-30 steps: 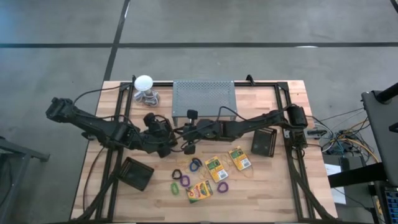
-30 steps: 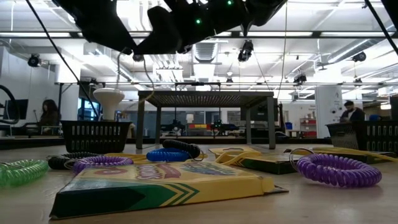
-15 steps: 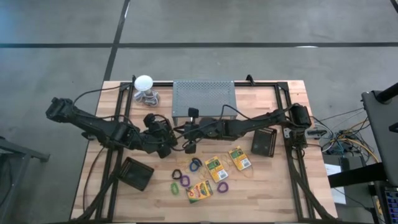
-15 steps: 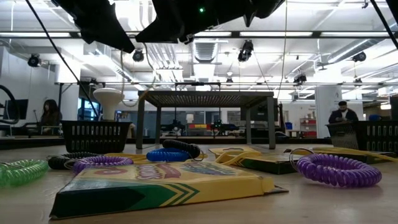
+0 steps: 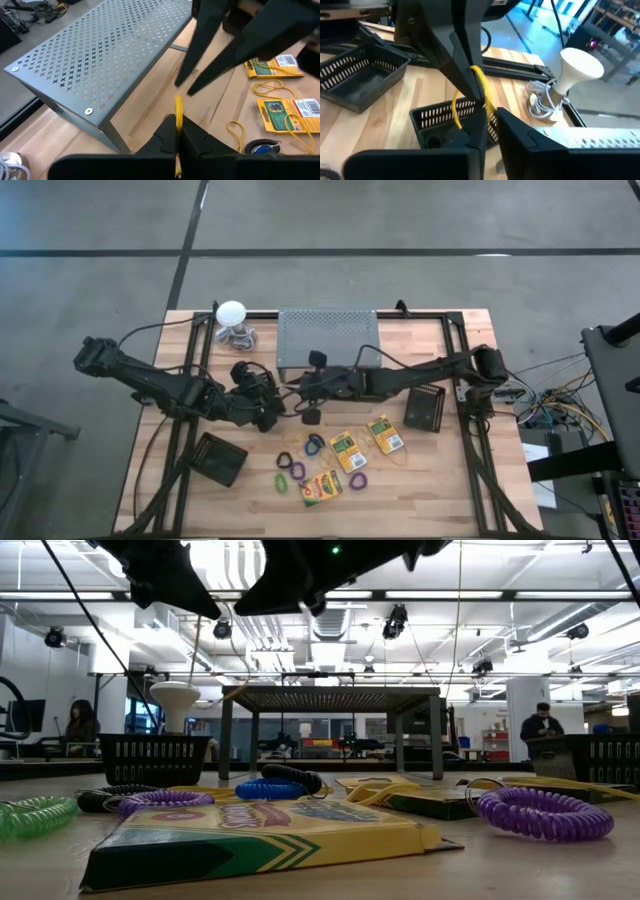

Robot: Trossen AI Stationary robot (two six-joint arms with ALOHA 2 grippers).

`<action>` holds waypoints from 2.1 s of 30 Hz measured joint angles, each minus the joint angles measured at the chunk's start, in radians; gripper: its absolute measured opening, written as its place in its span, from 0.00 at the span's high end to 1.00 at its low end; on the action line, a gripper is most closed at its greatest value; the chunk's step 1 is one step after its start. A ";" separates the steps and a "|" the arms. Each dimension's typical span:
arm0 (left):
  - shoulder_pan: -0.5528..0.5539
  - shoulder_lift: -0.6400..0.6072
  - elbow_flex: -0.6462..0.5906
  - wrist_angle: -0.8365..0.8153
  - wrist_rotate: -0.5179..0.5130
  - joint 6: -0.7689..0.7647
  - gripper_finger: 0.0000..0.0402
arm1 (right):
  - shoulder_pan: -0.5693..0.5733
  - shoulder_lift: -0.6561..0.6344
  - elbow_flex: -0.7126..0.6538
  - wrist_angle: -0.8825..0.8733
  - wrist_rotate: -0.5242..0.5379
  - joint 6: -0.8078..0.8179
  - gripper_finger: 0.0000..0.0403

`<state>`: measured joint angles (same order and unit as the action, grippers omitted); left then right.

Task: Pick & Place Office Desk Supplies
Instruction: Put the yellow rubber band into the top left black bin

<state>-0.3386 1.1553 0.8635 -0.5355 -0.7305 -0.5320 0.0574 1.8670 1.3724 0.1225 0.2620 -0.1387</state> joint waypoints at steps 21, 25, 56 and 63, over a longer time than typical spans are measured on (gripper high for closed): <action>0.023 0.000 -0.002 -0.300 0.022 -0.303 1.00 | 0.010 -0.638 -0.461 -0.285 -0.085 0.170 0.69; 0.023 0.000 -0.017 -0.297 0.108 -0.352 0.99 | 0.026 -0.791 -0.698 -0.080 -0.085 0.252 0.70; 0.028 0.154 -0.050 0.174 0.372 -0.162 0.46 | 0.030 -0.942 -0.987 0.146 -0.088 0.367 0.64; 0.021 0.322 -0.052 0.211 0.467 -0.016 0.46 | 0.030 -0.934 -0.987 0.132 -0.087 0.364 0.67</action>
<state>-0.3180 1.4774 0.8112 -0.3243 -0.2632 -0.5484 0.0875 0.9330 0.3851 0.2550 0.1745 0.2252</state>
